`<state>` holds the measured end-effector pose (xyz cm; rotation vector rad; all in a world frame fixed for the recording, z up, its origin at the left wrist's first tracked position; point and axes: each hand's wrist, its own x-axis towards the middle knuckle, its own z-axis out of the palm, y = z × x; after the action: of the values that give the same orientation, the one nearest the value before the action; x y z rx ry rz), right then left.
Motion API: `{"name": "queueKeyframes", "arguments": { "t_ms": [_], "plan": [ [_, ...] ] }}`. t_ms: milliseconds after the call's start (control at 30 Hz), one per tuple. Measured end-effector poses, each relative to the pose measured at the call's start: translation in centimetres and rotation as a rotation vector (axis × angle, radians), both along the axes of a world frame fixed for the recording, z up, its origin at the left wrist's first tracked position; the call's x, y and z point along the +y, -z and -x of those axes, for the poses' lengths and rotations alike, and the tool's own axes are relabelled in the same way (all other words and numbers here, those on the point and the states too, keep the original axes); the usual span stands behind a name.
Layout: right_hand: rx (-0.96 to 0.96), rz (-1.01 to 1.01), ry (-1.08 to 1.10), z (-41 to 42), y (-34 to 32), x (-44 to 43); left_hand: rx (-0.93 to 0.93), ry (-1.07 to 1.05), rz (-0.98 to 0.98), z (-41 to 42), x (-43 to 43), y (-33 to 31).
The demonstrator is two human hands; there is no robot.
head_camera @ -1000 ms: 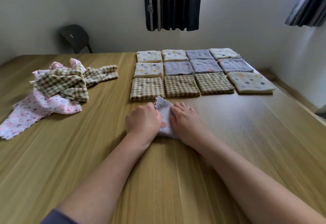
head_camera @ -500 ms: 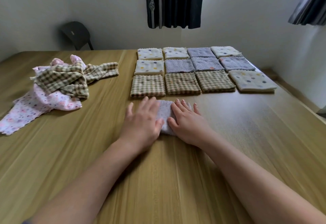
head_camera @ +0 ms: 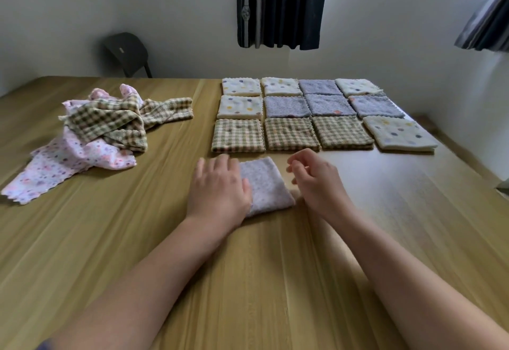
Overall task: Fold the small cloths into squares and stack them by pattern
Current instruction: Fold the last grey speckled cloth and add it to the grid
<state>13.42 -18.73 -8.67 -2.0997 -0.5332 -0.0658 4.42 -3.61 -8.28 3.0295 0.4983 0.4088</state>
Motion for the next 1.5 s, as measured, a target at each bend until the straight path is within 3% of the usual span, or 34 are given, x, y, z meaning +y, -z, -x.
{"name": "queueKeyframes", "arguments": {
  "t_ms": [100,200,333,467,667,867,1033,1333,1500],
  "plan": [
    [0.322,-0.116,-0.073,0.5,-1.1,0.2,0.156,0.142,0.208,-1.7,0.3,1.0],
    [0.536,-0.071,-0.143,0.5,-1.9,-0.3,0.258,0.180,0.218,-2.2,1.0,2.0],
    [0.671,-0.024,-0.231,0.1,-2.3,-0.9,0.247,0.196,0.217,-2.2,1.4,2.3],
    [0.648,0.019,-0.271,0.3,-2.6,-1.3,0.199,0.235,0.290,-1.9,1.6,2.2],
    [0.845,-0.012,-0.525,0.9,-2.8,-1.1,0.192,0.277,0.316,-1.5,1.8,2.1],
    [0.876,0.008,-0.739,1.5,-2.6,-0.7,0.242,0.306,0.288,-1.4,2.1,1.9],
    [0.645,0.170,-0.662,0.8,-2.8,-1.5,0.290,0.304,0.244,-1.4,2.1,2.1],
    [0.501,0.305,-0.754,1.3,-3.4,-1.2,0.336,0.321,0.260,-1.5,2.4,1.9],
    [0.513,0.377,-0.770,0.6,-3.6,-1.7,0.361,0.331,0.236,-1.5,2.5,1.8]
  ]
}}
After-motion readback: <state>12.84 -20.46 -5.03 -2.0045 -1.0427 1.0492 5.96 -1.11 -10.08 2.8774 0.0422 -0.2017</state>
